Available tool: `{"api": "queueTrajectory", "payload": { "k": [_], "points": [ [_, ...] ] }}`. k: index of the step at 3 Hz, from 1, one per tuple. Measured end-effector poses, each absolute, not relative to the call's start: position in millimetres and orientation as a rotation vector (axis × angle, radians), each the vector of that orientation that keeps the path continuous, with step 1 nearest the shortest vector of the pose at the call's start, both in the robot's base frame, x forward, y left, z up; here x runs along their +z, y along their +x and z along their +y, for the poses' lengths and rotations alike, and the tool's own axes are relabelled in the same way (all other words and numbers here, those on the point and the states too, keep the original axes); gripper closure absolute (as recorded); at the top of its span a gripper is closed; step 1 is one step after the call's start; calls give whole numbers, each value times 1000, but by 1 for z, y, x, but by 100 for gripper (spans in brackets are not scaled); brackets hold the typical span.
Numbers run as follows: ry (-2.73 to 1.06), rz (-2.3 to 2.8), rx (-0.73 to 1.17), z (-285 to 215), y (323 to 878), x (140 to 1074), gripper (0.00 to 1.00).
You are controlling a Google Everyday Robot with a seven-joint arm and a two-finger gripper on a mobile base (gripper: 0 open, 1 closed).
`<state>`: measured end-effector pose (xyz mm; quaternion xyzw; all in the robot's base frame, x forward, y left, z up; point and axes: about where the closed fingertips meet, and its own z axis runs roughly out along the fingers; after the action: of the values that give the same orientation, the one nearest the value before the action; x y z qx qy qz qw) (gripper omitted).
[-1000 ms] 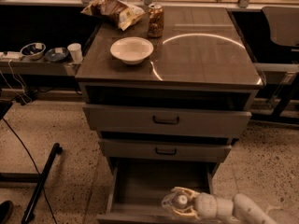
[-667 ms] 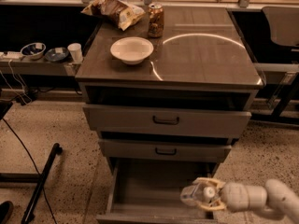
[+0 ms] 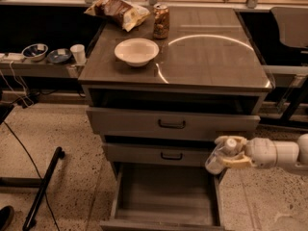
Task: Pick blue plastic bottle from bottom drawer and place on counter
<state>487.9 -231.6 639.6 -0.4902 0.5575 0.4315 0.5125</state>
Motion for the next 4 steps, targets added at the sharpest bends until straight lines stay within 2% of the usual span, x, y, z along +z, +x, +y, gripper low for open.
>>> {"api": "queueTrajectory", "payload": {
  "k": [2,4],
  "points": [
    [-1208,1371,1026,-224,510,672,100],
    [-1292,1291,930,-190,535,845,100]
  ]
}}
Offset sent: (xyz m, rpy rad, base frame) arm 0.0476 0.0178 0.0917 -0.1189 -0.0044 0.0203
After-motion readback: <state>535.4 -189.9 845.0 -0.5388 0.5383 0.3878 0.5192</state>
